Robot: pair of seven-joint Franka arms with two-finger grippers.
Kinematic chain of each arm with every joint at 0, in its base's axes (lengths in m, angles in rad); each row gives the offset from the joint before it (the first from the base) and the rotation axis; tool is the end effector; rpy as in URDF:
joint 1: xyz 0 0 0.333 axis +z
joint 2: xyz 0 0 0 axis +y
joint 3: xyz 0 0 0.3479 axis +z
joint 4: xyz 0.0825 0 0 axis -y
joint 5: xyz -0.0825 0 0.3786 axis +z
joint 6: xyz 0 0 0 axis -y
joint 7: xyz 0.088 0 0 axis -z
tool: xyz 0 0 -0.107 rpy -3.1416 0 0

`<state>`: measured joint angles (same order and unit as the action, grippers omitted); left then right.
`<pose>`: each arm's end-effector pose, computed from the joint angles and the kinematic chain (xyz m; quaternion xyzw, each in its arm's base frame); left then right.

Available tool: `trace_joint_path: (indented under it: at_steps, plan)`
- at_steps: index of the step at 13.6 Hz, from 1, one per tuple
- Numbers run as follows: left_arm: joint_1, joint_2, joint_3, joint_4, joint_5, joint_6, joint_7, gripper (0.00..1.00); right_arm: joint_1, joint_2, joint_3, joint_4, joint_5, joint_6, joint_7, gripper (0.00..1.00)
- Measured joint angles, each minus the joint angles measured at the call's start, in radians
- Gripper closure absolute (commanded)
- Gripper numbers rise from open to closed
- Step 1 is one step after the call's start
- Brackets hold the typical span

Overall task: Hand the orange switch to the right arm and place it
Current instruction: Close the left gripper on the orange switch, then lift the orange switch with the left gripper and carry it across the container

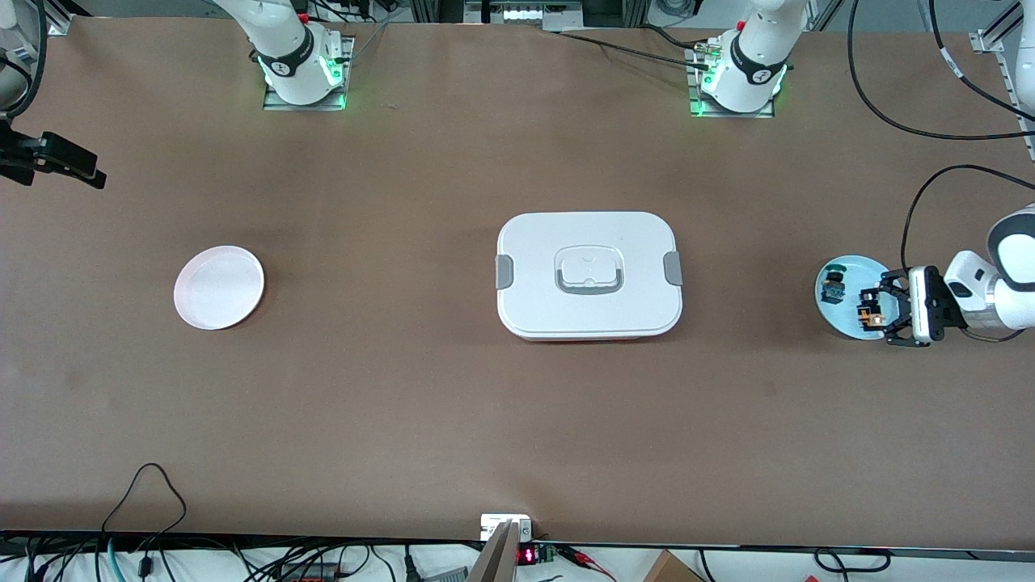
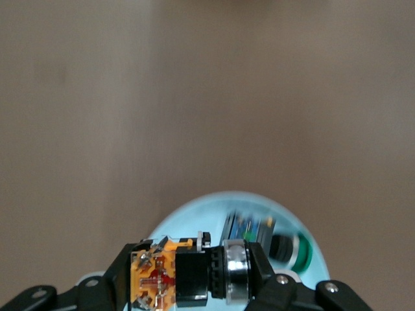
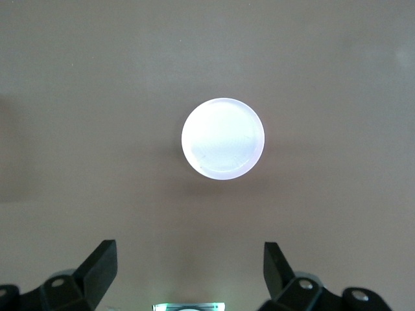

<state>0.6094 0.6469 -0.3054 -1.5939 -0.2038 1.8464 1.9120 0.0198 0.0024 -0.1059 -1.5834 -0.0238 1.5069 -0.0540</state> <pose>0.6321 0.2118 0.2781 0.7098 -0.6548 0.0844 0.2454 0.5402 -0.0492 0.6439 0.9990 -0.0163 -0.0402 0.0092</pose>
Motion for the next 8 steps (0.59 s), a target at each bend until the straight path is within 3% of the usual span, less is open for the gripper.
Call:
trace_joint_path:
  at_steps: [5,8]
  plan:
    - [-0.067,0.013,-0.094,0.036,-0.408,-0.231,0.0,1.0,0.0,0.013,0.0,-0.002,0.003,0.033,0.001,0.0]
    - [-0.23,0.036,-0.131,0.035,-0.707,-0.267,0.0,1.0,0.0,0.007,0.0,-0.032,0.004,0.077,0.001,0.0]
